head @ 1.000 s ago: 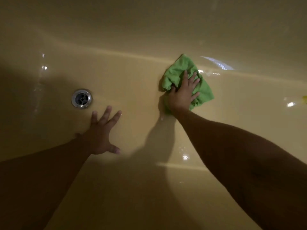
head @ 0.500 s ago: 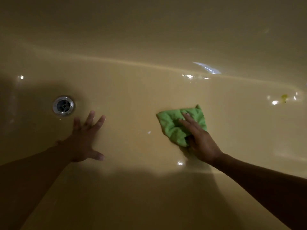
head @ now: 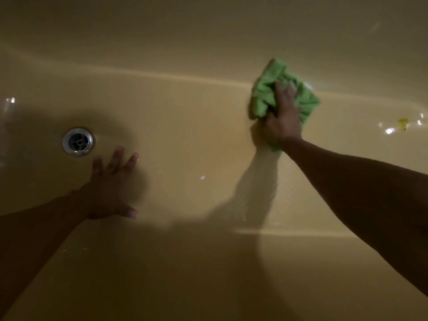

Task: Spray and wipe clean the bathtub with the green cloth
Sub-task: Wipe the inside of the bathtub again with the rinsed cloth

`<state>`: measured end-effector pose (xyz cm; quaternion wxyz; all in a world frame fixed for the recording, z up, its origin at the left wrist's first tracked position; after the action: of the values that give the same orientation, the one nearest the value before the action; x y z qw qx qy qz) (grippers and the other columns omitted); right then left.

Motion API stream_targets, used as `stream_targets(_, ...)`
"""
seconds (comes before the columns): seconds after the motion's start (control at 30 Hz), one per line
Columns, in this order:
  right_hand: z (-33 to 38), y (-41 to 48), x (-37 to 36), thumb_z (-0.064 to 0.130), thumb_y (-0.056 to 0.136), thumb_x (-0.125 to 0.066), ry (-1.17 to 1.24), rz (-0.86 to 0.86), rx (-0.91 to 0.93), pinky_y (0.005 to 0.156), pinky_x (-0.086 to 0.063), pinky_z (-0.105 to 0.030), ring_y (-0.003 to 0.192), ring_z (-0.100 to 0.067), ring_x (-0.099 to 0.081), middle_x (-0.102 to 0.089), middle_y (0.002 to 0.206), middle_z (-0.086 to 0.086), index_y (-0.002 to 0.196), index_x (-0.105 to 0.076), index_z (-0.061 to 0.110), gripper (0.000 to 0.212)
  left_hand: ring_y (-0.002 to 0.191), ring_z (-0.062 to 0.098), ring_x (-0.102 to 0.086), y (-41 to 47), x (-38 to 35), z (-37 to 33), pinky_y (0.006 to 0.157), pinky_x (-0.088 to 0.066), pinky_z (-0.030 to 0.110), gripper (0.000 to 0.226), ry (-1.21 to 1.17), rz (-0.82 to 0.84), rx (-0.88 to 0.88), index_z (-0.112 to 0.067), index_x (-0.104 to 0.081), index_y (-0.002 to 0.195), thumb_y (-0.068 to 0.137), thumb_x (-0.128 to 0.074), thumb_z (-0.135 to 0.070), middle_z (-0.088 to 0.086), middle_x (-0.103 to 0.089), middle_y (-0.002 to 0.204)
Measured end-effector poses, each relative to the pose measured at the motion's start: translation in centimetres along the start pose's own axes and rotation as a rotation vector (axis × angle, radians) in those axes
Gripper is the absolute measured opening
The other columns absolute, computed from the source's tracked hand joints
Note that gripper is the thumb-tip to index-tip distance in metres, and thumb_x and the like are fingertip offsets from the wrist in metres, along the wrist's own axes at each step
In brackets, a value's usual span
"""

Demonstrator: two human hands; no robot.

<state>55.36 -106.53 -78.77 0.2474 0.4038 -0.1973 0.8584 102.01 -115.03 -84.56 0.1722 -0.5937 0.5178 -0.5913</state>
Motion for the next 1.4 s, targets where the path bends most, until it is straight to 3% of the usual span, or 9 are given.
stream_targets(0.1,3.2,-3.2,-4.2,0.02,0.079,-0.04,-0.064,0.237,0.236,0.124,-0.017,-0.059,0.156,-0.035,-0.012,-0.02,0.167,-0.018,0.155,-0.042,0.022,0.077,0.148,0.045,0.036,0.2,0.0,-0.3,0.122,0.003,0.069,0.165,0.04,0.0,0.0,-0.059,0.038,0.142,0.019,-0.061,-0.104,-0.009,0.052,0.154)
stream_targets(0.23,1.9,-11.7,-5.8,0.024,0.085,-0.039,-0.217,0.46,0.49,0.122,-0.015,-0.066,0.155,-0.037,-0.016,-0.027,0.165,-0.019,0.153,-0.046,0.016,0.068,0.149,0.049,0.03,-0.5,0.5,-1.3,0.124,0.002,0.063,0.157,0.044,-0.05,0.031,-0.049,0.031,0.149,0.054,-0.093,-0.066,-0.007,0.045,0.157)
stream_targets(0.43,0.0,-20.0,-4.9,0.021,0.095,-0.036,-0.31,0.638,0.705,0.122,-0.008,-0.061,0.158,-0.03,-0.005,-0.021,0.167,-0.012,0.157,-0.035,0.023,0.062,0.153,0.043,0.028,-0.2,0.2,0.3,0.126,0.005,0.057,0.158,0.153,-0.002,-0.02,-0.037,0.037,0.149,0.048,-0.07,-0.095,0.008,0.035,0.165)
stream_targets(0.5,0.9,-20.1,-5.7,0.022,0.098,-0.036,-0.322,0.693,0.738,0.122,-0.006,-0.062,0.158,-0.028,0.0,-0.017,0.169,-0.01,0.159,-0.029,0.025,0.061,0.153,0.04,0.028,-1.0,-0.1,0.6,0.127,0.004,0.056,0.156,0.147,0.012,-0.018,-0.039,0.041,0.146,0.051,-0.072,-0.091,0.009,0.033,0.166)
stream_targets(0.67,7.0,-17.2,-10.8,0.024,0.097,-0.035,-0.295,0.672,0.736,0.122,0.007,-0.057,0.158,-0.03,0.004,-0.012,0.17,-0.011,0.16,-0.029,0.022,0.064,0.154,0.032,0.029,-3.5,-1.4,4.1,0.121,-0.004,0.067,0.157,0.081,-0.049,0.242,-0.028,0.029,0.158,0.053,-0.066,-0.096,0.013,0.026,0.169)
stream_targets(0.87,17.3,-14.2,-18.2,0.019,0.089,-0.07,-0.2,0.555,0.742,0.123,0.001,-0.065,0.157,-0.037,-0.003,-0.015,0.169,-0.015,0.157,-0.038,0.017,0.075,0.155,0.035,0.026,-4.2,-0.6,3.7,0.122,0.0,0.066,0.153,0.083,-0.001,0.258,-0.025,0.039,0.152,0.065,-0.073,-0.082,0.024,0.028,0.165)
stream_targets(1.07,13.0,-19.6,-15.4,0.011,0.098,-0.057,-0.222,0.724,0.995,0.124,0.0,-0.06,0.158,-0.032,0.003,-0.009,0.17,-0.014,0.155,-0.043,0.024,0.061,0.154,0.034,0.028,-4.6,-0.3,3.9,0.122,0.008,0.064,0.157,0.018,-0.025,0.225,-0.028,0.042,0.149,0.062,-0.079,-0.078,0.023,0.032,0.164)
stream_targets(1.23,4.6,-20.0,-8.6,0.006,0.099,-0.056,-0.256,0.744,0.868,0.123,-0.002,-0.059,0.158,-0.027,0.007,-0.001,0.172,-0.008,0.157,-0.038,0.034,0.066,0.151,0.032,0.034,-4.4,-0.2,3.9,0.12,0.009,0.067,0.156,0.04,-0.006,0.226,-0.028,0.051,0.132,0.06,-0.076,-0.082,0.023,0.034,0.163)
stream_targets(1.4,-0.8,-13.4,-4.7,0.01,0.09,-0.047,-0.306,0.5,0.484,0.121,-0.004,-0.065,0.157,-0.025,0.014,0.003,0.171,-0.004,0.157,-0.025,0.046,0.079,0.15,0.032,0.036,-4.3,-0.5,4.3,0.119,0.013,0.067,0.156,0.041,0.007,0.216,-0.031,0.054,0.129,0.058,-0.073,-0.087,0.022,0.037,0.162)
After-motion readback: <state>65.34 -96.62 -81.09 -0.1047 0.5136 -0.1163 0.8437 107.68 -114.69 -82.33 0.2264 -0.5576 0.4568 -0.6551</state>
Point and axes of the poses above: each hand's wrist, its own y-axis towards the middle knuckle, its own x-axis out of the back of the hand, z = x × y, the point moved 8 cm from there along y, towards the middle knuckle
